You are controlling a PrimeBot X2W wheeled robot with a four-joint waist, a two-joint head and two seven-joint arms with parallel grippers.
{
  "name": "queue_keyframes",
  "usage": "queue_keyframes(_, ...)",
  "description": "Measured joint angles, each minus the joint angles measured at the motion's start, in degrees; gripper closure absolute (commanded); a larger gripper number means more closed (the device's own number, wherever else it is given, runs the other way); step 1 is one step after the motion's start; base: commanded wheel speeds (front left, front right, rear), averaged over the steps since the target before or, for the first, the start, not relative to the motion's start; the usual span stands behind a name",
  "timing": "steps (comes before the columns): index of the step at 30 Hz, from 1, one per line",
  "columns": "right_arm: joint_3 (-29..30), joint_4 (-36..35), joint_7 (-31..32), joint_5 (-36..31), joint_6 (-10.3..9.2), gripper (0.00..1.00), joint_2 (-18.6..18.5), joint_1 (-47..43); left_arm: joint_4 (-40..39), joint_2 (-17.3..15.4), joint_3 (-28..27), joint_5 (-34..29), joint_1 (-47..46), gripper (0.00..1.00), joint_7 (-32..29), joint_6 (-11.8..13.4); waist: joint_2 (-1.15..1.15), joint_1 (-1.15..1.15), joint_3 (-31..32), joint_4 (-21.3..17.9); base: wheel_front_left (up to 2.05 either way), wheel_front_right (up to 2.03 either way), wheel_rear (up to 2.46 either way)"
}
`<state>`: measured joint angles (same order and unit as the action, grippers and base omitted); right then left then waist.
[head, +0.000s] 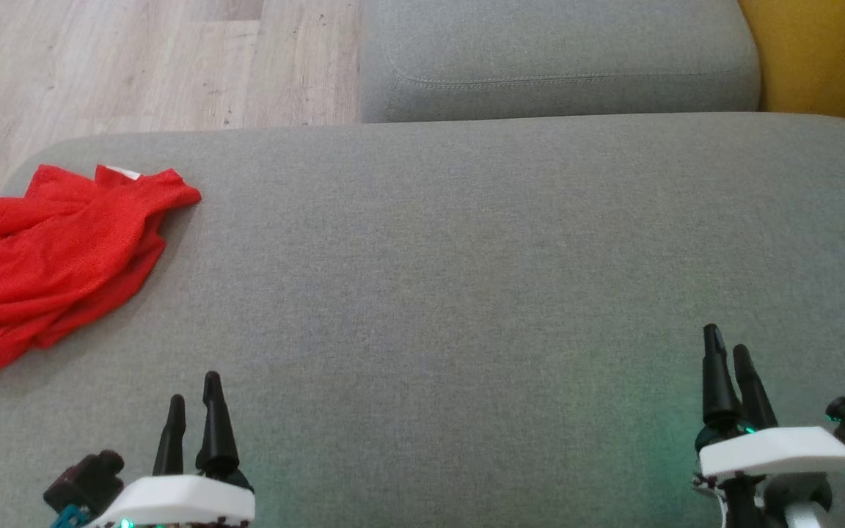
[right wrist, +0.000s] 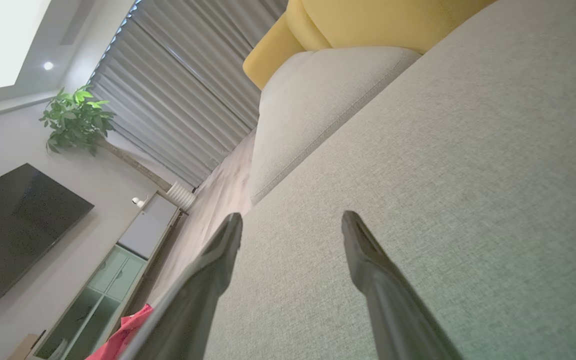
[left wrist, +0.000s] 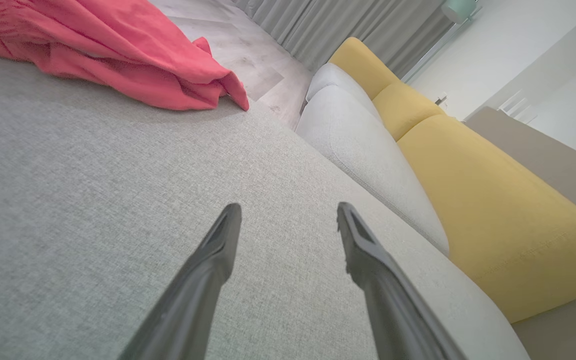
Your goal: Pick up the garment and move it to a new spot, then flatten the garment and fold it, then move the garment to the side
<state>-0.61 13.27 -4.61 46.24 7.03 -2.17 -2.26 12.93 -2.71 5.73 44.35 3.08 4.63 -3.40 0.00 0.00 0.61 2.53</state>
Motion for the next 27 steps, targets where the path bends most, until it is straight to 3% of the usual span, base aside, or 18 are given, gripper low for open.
queue_keyframes(27, -3.19, -0.44, -4.08, -18.38, 0.01, 0.00, -0.04, -1.07, 1.69, -0.21, 3.63, -16.88, 1.03, 0.00, 4.11, 1.90, 0.00, 0.00, 0.69, 0.82, 0.00, 0.00, 0.00)
